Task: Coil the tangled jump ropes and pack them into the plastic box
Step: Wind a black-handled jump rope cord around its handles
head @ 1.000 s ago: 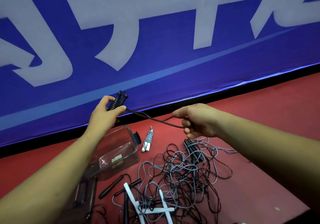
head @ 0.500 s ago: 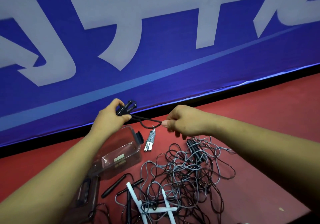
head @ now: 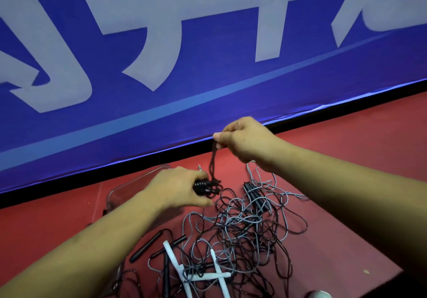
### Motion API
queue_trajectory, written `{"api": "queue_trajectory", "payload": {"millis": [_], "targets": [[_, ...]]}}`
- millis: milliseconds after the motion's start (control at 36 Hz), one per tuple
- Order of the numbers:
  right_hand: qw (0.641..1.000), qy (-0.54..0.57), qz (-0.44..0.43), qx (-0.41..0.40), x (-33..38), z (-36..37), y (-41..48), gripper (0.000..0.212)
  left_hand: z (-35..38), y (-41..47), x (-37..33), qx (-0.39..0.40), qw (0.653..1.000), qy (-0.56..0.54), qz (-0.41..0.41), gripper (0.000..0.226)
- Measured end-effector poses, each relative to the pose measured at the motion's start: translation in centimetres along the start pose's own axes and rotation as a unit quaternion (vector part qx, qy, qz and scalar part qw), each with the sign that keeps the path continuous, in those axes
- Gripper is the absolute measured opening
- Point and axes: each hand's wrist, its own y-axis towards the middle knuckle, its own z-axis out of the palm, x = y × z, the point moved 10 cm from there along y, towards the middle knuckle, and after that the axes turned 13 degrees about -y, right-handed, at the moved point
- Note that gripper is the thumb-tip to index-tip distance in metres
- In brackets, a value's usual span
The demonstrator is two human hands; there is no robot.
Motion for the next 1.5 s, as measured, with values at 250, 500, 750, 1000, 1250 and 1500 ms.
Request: {"api": "queue_trajectory", "payload": {"millis": [250,500,750,1000,1250,1500], "targets": [[0.996,-0.066,0.035,-0.051,-4.4,-3.2,1.0,0.029,0.1,-1.1,-7.4,0.005,0.968,-0.223,0.112,0.035],[0.993,-0.048,0.044,0.099,-7.8,-0.3,0.2,0.021,-3.3,-1.1,-4.8,-0.063,0.757,-0.649,0.043,0.02],[0.979,-0.114,-0.03,0.165,-4.3,2.3,-0.7,0.039,-4.3,-1.0,0.6,-0.155,0.714,-0.68,-0.07,0.02],[0.913,-0.33,-0.18,0.156,1.5,3.8,-2.1,0.048,-5.2,0.1,1.9,-0.168,0.911,-0.372,-0.066,0.025],[0.871,-0.433,-0.215,0.085,2.3,2.5,-1.8,0.02,-3.1,0.4,-3.1,-0.05,0.996,-0.071,0.028,0.043],[0.951,-0.257,-0.171,0.033,1.2,-0.4,-0.4,0.019,-3.1,-0.3,-3.9,-0.087,0.964,-0.248,0.029,0.05]]}}
